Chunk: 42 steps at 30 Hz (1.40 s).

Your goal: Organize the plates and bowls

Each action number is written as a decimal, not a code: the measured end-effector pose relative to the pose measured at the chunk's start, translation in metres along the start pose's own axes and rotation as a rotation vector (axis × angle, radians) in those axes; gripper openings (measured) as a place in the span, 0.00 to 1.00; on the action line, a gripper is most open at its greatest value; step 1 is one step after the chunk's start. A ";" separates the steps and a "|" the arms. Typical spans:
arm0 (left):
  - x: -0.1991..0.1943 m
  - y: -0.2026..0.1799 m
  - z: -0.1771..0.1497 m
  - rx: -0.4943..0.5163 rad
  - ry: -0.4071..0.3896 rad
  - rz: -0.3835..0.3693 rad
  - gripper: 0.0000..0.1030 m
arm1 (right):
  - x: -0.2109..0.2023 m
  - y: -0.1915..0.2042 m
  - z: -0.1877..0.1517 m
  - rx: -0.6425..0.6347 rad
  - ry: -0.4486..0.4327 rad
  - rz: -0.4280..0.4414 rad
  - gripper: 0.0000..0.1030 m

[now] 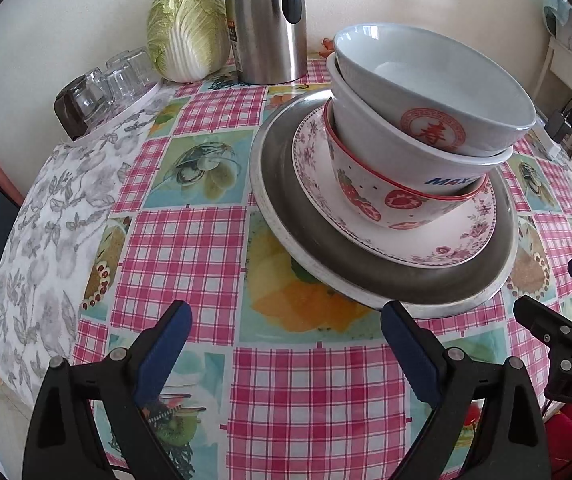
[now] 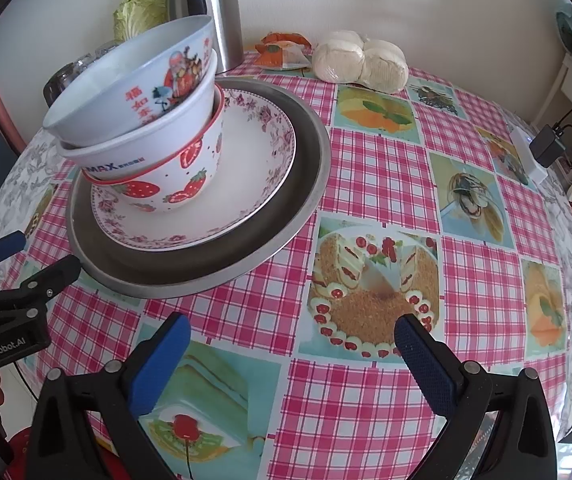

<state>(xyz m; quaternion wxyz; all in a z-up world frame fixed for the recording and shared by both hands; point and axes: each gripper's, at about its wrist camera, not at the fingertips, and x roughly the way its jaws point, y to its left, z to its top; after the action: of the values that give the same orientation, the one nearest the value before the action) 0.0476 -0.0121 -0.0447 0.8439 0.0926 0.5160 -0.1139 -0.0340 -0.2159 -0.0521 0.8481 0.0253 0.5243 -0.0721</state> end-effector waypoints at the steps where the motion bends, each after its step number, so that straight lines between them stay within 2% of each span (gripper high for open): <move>1: 0.000 0.000 0.000 0.000 0.000 0.000 0.93 | 0.000 0.000 0.000 0.000 0.001 0.000 1.00; 28: -0.001 0.000 0.000 0.000 -0.005 -0.004 0.93 | 0.002 0.002 0.000 -0.005 0.007 -0.005 1.00; 42: -0.006 0.000 0.002 -0.004 -0.030 -0.009 0.93 | -0.004 0.001 0.003 -0.003 -0.029 0.000 1.00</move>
<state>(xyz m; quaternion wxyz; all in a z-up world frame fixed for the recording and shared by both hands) 0.0464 -0.0116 -0.0382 0.8513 0.0866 0.5039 -0.1180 -0.0326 -0.2145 -0.0471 0.8557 0.0227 0.5120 -0.0717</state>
